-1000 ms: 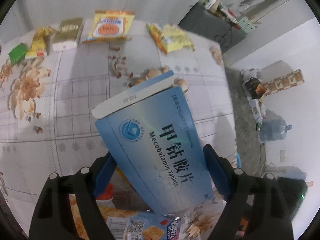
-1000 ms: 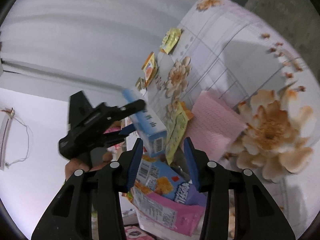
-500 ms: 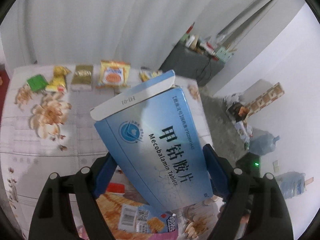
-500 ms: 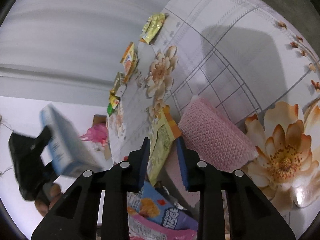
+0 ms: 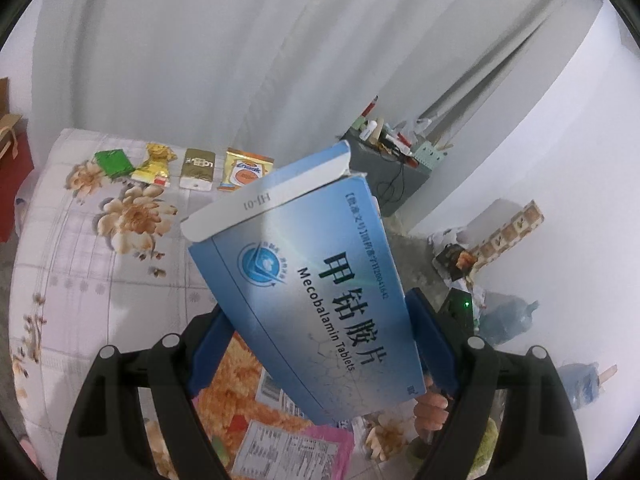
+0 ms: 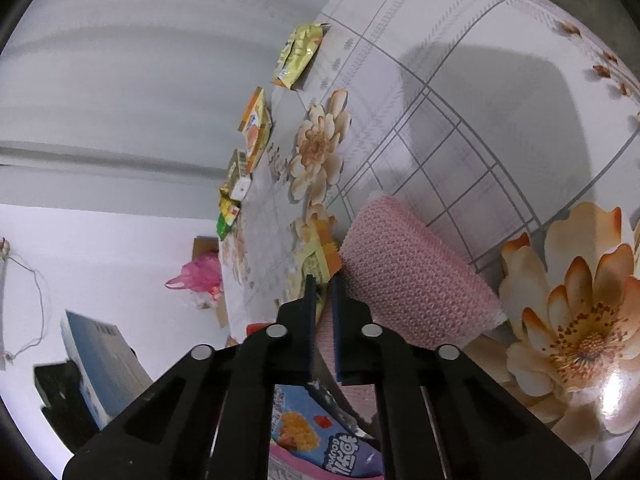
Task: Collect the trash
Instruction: 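Grasp the yellow snack wrapper with the right gripper while the left gripper holds the box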
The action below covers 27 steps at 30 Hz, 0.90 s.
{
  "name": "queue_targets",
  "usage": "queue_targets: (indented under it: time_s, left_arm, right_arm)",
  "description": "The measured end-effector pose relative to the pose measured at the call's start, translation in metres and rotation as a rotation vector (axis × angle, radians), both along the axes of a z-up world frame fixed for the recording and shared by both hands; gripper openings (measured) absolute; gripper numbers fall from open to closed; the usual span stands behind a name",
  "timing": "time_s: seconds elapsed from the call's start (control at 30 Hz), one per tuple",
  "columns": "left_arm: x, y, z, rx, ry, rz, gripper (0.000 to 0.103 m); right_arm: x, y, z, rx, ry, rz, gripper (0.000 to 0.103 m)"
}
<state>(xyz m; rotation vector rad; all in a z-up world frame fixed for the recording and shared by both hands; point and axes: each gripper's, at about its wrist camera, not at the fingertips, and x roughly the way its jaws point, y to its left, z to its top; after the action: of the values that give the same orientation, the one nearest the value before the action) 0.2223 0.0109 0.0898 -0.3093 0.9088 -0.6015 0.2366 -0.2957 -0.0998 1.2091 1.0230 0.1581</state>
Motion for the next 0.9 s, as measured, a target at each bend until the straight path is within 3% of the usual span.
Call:
queue_targets:
  time_s: [0.47, 0.9]
  left_arm:
    - [-0.023, 0.001, 0.004, -0.035, -0.093, 0.011, 0.081]
    - [-0.038, -0.022, 0.006, -0.034, -0.148, -0.051, 0.081]
  right_arm:
    - [-0.024, -0.018, 0.041, 0.069, -0.155, -0.067, 0.000]
    - [-0.081, -0.037, 0.087, 0.020, -0.269, -0.146, 0.000]
